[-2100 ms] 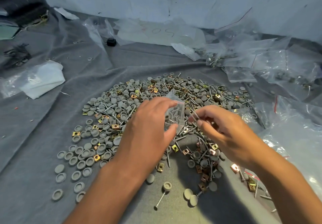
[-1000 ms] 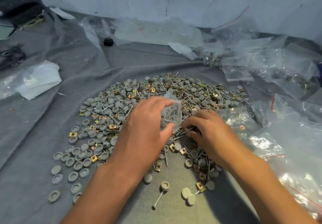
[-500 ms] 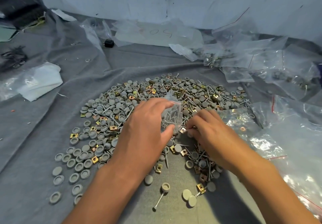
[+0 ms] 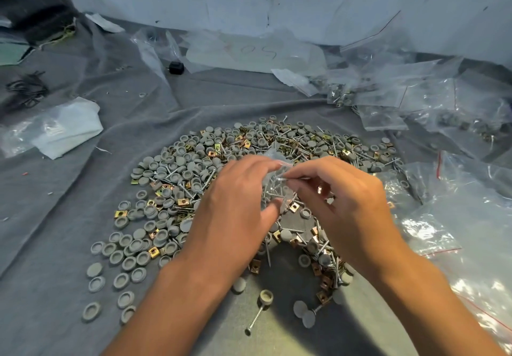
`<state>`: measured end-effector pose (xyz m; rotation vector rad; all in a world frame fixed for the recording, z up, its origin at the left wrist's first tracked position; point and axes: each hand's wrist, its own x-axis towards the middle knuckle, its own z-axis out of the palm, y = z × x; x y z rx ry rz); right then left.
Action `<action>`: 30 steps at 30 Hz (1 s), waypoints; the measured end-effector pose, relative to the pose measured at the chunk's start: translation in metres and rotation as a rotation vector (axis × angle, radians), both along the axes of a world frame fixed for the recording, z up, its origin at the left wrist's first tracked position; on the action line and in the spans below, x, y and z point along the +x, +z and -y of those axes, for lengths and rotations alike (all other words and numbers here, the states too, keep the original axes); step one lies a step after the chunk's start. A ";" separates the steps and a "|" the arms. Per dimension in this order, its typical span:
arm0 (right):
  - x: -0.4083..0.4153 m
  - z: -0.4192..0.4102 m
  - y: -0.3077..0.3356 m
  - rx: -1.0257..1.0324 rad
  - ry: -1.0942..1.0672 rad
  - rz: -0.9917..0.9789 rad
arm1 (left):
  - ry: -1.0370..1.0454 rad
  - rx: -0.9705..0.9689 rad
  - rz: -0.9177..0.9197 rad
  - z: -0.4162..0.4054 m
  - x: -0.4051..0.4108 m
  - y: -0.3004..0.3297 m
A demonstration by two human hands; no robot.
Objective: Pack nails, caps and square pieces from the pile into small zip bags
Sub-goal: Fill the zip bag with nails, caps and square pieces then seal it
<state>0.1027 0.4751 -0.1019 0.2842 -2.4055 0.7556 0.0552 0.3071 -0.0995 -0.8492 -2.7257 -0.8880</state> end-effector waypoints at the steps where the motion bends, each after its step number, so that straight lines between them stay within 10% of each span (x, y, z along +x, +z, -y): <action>1: 0.000 -0.001 0.001 0.006 -0.008 -0.012 | 0.001 0.006 -0.004 0.000 0.000 0.000; 17: -0.005 -0.015 -0.008 0.480 -0.148 -0.004 | -0.078 -0.003 -0.082 0.000 0.001 -0.002; 24: -0.009 -0.019 0.002 0.316 -0.083 -0.071 | -0.129 0.112 -0.154 0.007 -0.012 0.004; 30: -0.002 -0.011 0.024 -0.195 -0.057 -0.032 | -0.041 0.741 0.139 0.016 -0.023 0.019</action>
